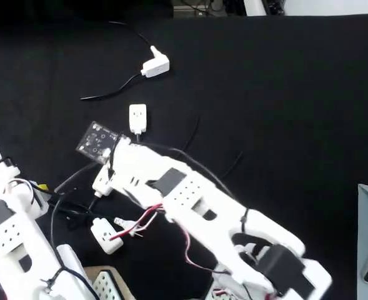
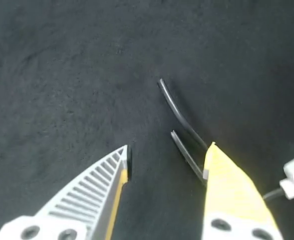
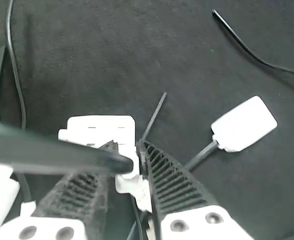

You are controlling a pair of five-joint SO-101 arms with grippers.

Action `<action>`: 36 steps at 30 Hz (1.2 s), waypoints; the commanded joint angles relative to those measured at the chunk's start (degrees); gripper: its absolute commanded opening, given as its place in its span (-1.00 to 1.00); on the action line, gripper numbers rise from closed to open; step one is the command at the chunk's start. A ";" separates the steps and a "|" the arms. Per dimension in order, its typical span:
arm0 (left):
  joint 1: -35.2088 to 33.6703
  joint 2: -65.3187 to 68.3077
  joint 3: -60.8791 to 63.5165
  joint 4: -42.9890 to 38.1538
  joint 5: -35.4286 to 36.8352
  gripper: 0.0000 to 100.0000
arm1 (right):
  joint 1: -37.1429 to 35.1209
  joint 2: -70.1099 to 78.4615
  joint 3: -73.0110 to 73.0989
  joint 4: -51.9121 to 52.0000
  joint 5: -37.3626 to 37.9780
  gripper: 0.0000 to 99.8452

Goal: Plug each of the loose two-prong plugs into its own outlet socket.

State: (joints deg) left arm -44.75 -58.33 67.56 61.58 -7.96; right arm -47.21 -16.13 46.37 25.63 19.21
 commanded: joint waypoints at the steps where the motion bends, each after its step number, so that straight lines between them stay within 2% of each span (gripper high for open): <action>1: -0.22 -0.97 1.01 -3.87 1.32 -0.51 | -1.41 3.74 -4.53 -6.33 -0.97 -0.98; 6: -0.22 -0.88 1.10 -4.31 1.41 -0.51 | -2.11 7.43 -8.40 -6.77 -6.51 -0.98; 23: -0.22 -0.79 1.54 -4.40 1.41 -0.51 | -1.49 17.19 -13.05 -7.30 -6.86 -0.98; 32: -0.22 -0.44 1.54 -4.40 1.32 -0.51 | -1.41 17.54 -10.86 -7.21 -6.95 -0.98; 36: -0.22 -0.44 1.54 -4.40 1.23 -0.51 | -0.44 20.18 -11.03 -7.21 -9.76 -0.98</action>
State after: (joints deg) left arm -44.66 -58.42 69.23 58.33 -6.81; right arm -48.70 2.51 36.35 19.65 12.26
